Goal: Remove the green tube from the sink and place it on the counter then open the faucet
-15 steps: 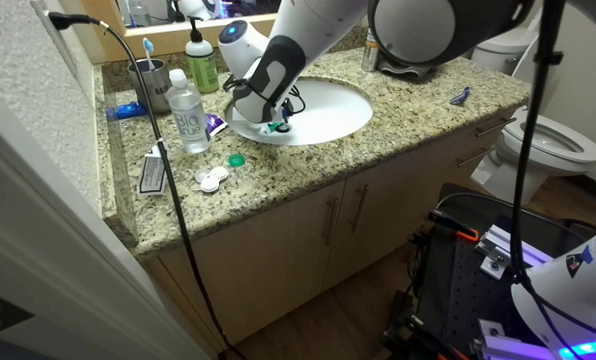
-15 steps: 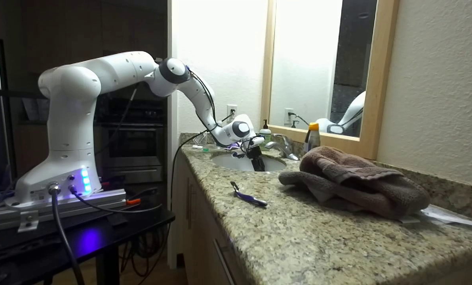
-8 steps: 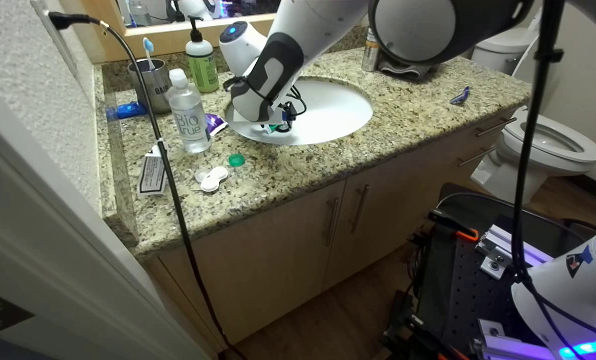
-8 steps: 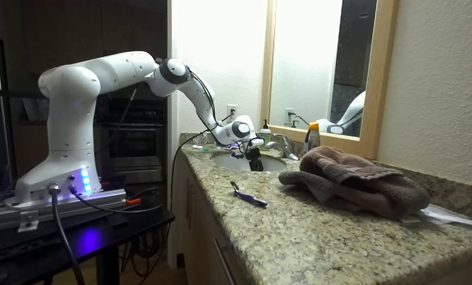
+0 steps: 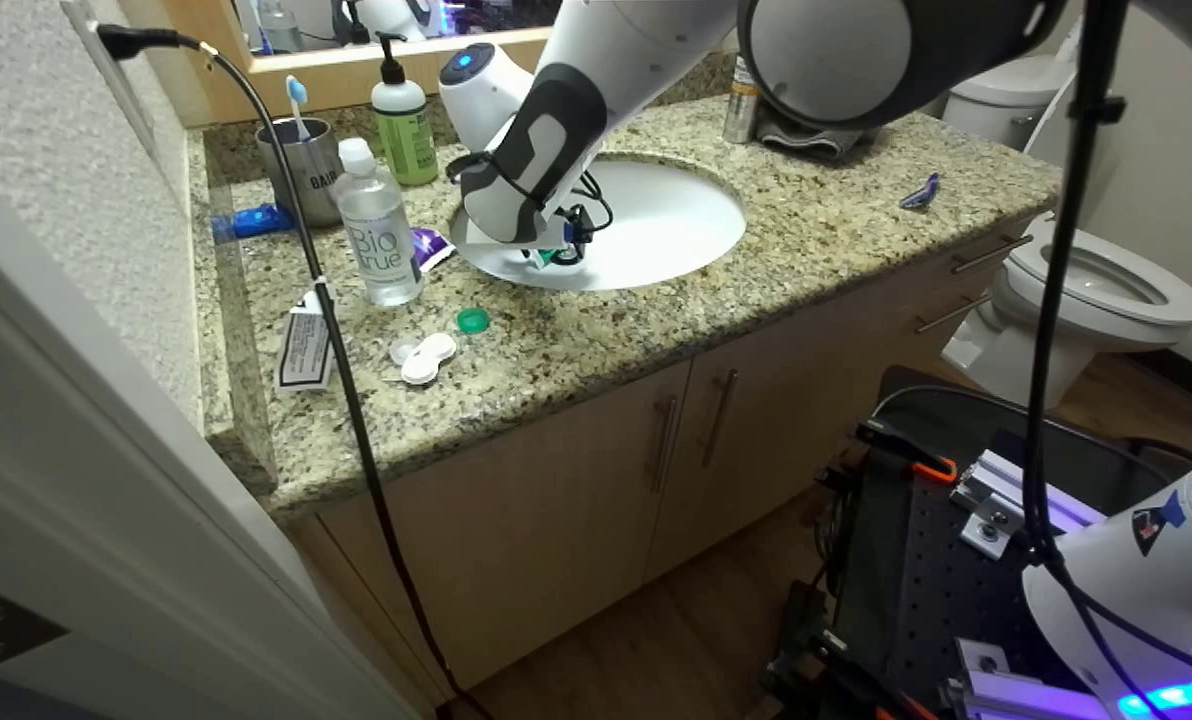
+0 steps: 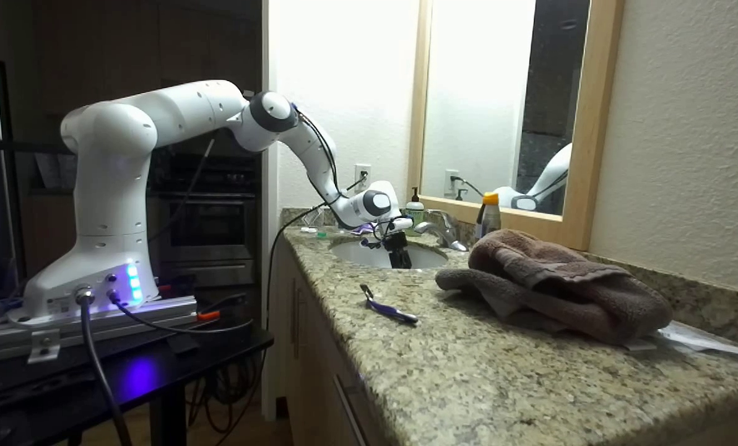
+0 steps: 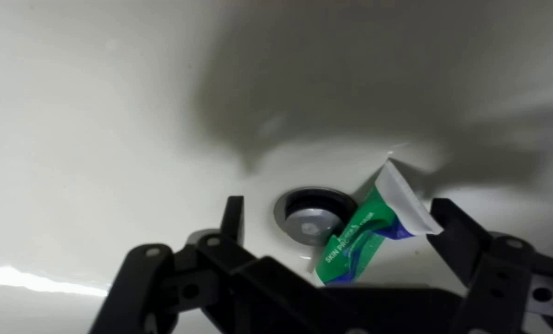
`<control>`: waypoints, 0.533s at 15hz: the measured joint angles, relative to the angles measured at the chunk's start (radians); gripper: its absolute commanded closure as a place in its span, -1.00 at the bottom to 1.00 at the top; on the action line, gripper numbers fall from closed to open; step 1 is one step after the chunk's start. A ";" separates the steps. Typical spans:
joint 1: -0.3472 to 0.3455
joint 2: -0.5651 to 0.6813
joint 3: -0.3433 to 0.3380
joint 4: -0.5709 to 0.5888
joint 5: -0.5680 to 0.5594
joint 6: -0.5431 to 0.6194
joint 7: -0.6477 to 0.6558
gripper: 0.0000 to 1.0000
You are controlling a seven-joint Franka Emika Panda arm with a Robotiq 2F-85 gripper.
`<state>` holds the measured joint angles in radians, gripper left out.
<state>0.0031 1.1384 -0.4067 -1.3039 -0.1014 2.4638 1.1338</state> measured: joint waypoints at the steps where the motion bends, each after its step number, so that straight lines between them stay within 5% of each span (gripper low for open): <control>1: -0.001 0.000 0.000 0.000 0.000 0.000 0.000 -0.32; 8: -0.024 0.000 -0.002 0.000 0.000 0.000 0.000 0.65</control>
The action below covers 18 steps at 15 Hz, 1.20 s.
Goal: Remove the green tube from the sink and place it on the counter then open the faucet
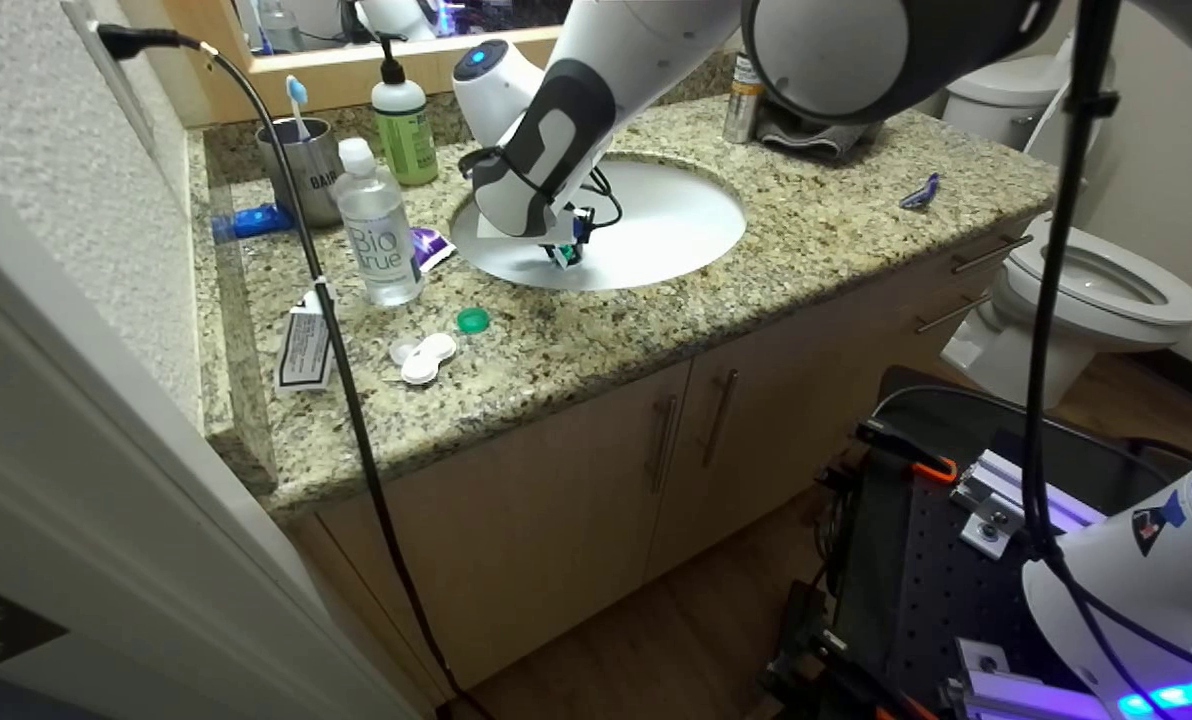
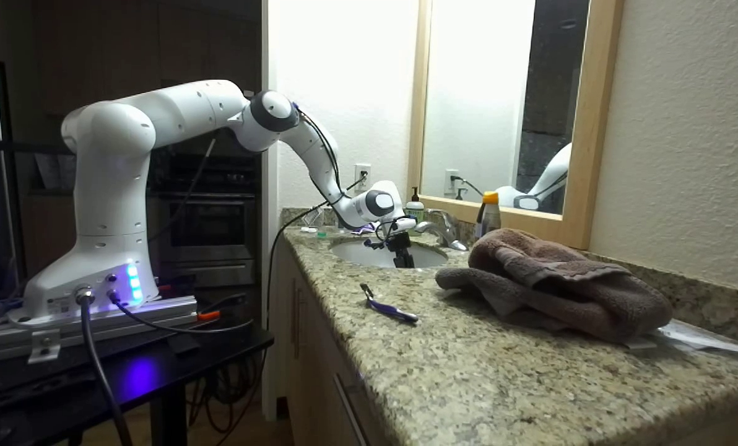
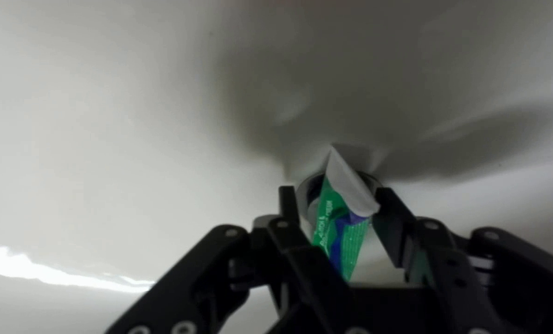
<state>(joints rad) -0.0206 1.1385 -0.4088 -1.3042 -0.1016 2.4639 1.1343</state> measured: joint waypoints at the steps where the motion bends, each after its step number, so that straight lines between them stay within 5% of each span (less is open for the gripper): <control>1: -0.002 -0.001 0.000 0.000 0.000 0.000 0.000 0.78; 4: -0.002 -0.001 -0.002 0.000 -0.001 0.000 0.001 1.00; 9: -0.004 -0.005 -0.003 0.002 0.002 -0.022 0.004 0.98; 18: -0.011 -0.087 0.133 0.011 0.015 -0.400 -0.088 0.97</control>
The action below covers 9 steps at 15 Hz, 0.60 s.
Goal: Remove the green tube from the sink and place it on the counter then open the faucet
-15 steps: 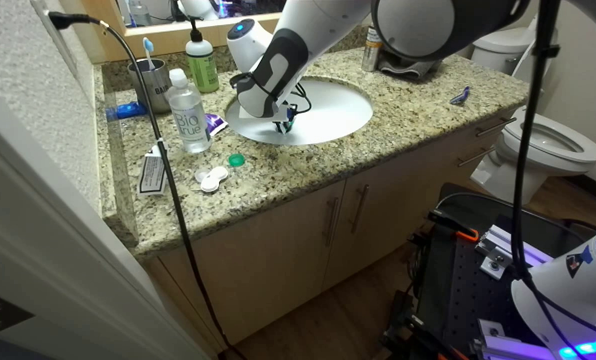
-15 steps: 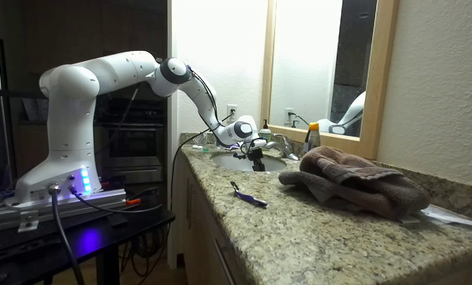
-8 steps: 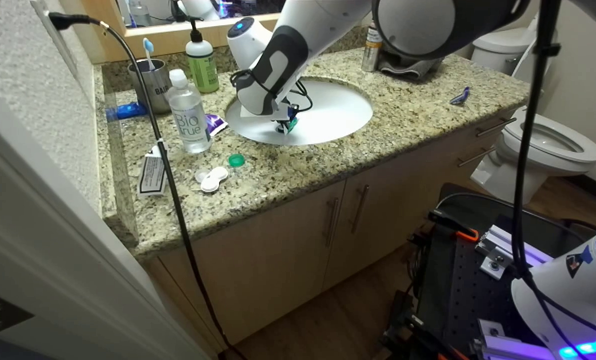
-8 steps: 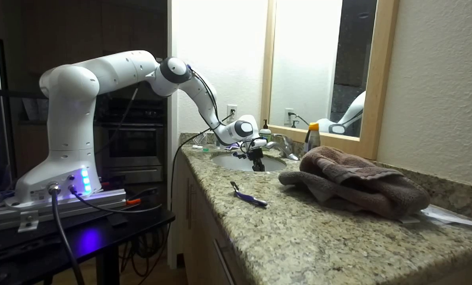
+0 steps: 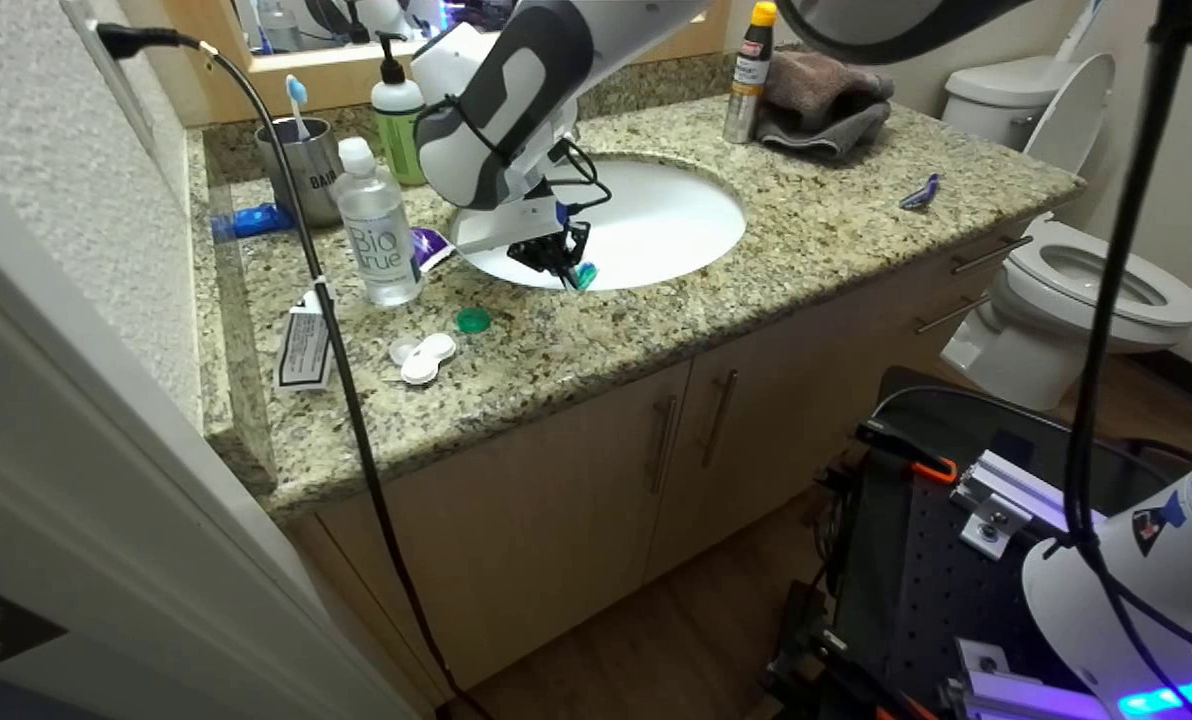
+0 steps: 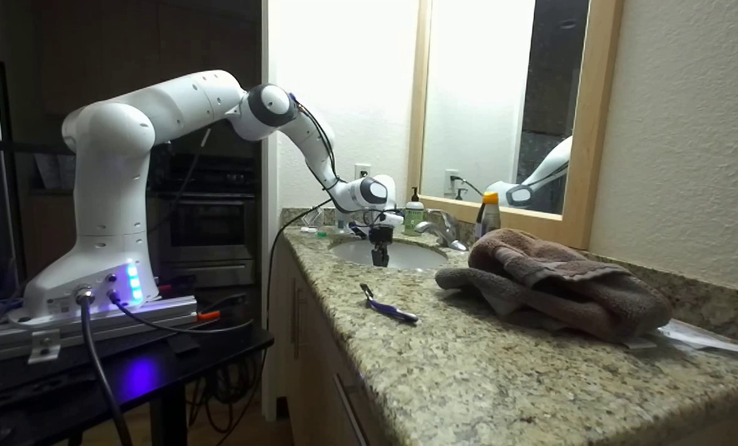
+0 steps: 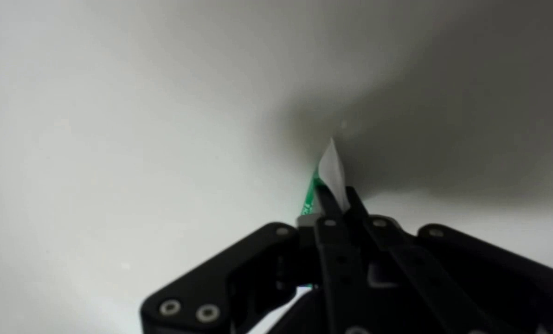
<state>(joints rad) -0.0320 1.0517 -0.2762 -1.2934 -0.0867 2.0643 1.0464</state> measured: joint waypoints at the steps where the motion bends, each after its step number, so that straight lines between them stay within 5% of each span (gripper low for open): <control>1: 0.007 -0.028 0.014 -0.022 0.009 -0.027 -0.027 0.97; 5: 0.017 -0.150 0.107 -0.132 0.060 -0.076 -0.124 0.97; 9: -0.019 -0.265 0.127 -0.226 0.153 -0.077 -0.261 0.97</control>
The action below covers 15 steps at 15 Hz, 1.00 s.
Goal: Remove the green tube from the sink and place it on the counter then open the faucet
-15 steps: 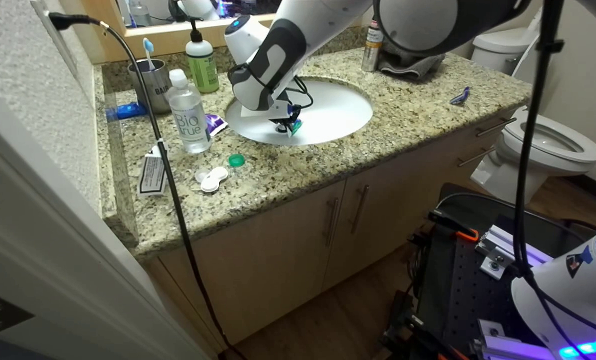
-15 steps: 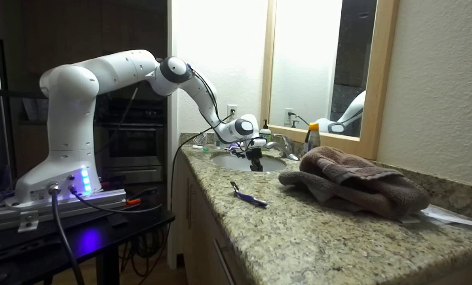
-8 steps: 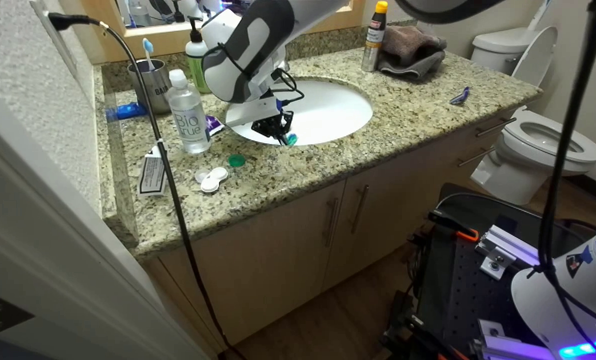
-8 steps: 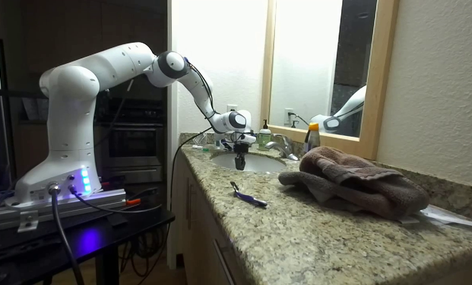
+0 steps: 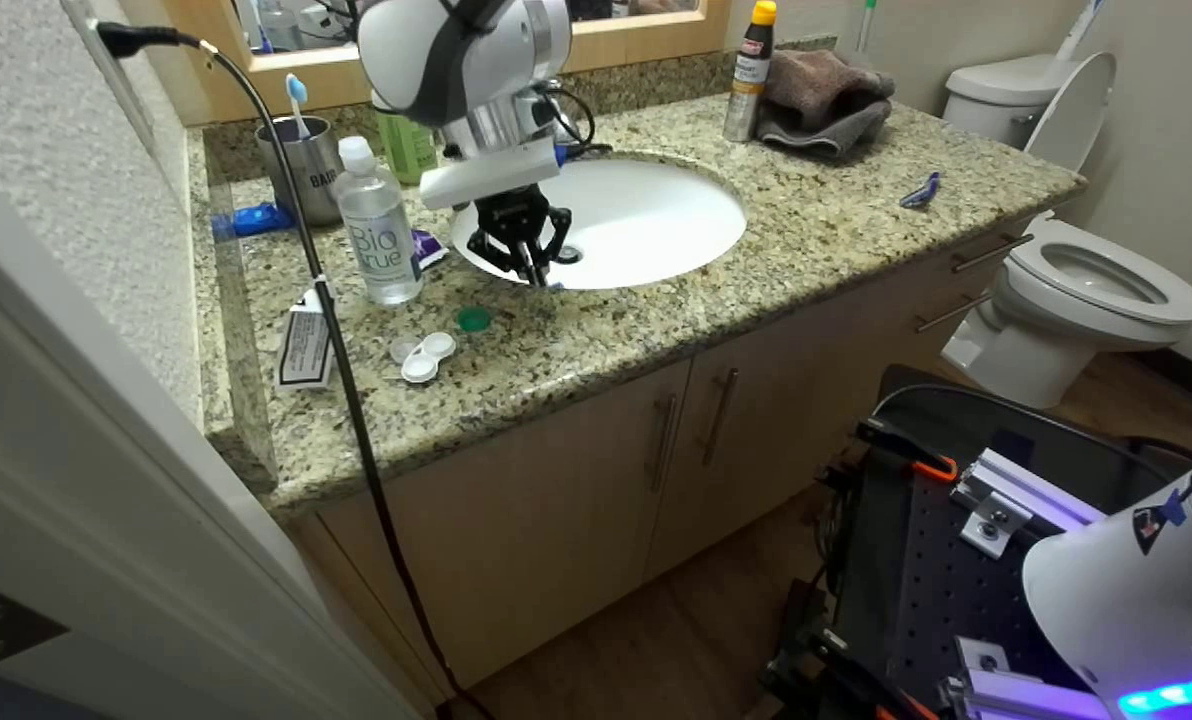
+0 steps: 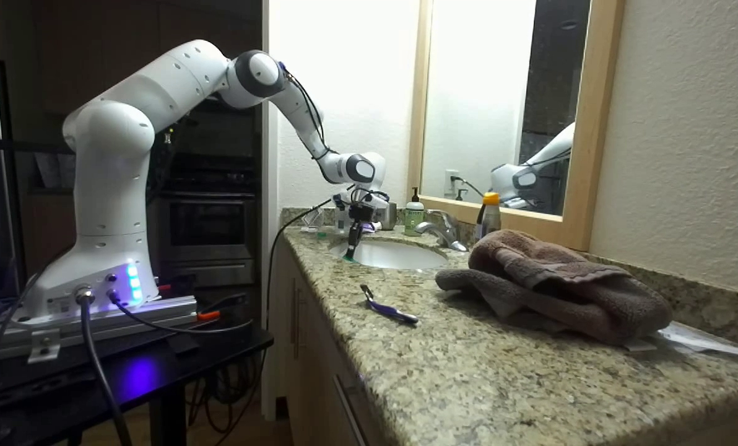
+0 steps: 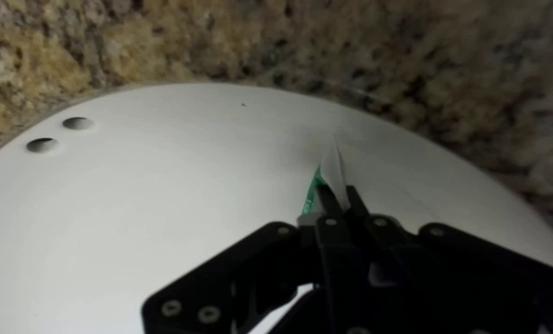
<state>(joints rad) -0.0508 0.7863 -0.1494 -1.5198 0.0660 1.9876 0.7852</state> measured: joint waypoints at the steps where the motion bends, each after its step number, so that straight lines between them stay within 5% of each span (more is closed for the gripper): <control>1: -0.013 -0.033 0.003 -0.016 0.032 0.000 -0.034 0.97; 8: -0.121 -0.301 -0.001 -0.077 0.224 -0.066 -0.205 0.97; 15: -0.102 -0.565 -0.008 -0.299 0.233 -0.022 -0.063 0.97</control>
<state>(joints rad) -0.1530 0.2214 -0.1576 -1.8184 0.2991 1.9657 0.7219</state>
